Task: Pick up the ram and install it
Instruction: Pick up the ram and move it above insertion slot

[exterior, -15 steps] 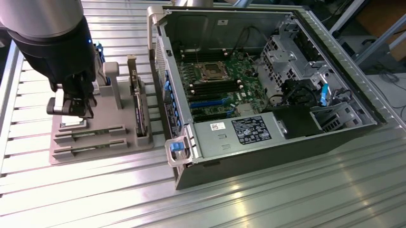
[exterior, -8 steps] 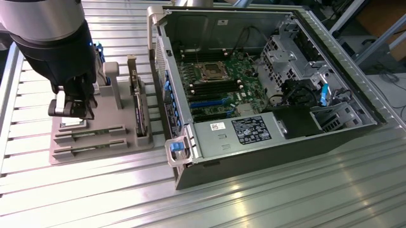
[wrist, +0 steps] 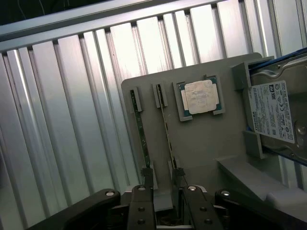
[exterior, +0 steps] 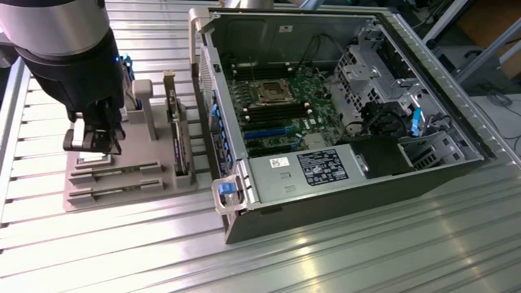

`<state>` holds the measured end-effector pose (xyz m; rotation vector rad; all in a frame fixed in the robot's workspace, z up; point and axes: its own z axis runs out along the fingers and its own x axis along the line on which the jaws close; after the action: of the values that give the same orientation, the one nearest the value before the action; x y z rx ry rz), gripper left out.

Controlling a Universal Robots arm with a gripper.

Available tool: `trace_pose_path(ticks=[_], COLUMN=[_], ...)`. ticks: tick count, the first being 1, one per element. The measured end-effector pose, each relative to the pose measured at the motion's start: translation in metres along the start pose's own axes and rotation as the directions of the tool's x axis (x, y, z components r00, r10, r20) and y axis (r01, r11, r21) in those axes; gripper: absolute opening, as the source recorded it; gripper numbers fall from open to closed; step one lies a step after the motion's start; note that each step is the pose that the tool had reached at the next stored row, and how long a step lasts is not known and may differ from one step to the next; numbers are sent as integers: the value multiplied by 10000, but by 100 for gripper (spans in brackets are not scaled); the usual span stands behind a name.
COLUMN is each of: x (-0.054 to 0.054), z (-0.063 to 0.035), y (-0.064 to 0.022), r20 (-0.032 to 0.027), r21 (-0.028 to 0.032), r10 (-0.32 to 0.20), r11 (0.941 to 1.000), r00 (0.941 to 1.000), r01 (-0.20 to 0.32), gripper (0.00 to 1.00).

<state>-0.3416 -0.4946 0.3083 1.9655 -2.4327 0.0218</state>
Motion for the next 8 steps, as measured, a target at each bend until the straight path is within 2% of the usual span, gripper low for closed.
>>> trace_pose_path(ticks=[8], x=[-1], z=[43], y=[0], r20=[0], r21=[0], r10=[0], r11=[10000], r00=[10000], r01=[0], gripper=[30])
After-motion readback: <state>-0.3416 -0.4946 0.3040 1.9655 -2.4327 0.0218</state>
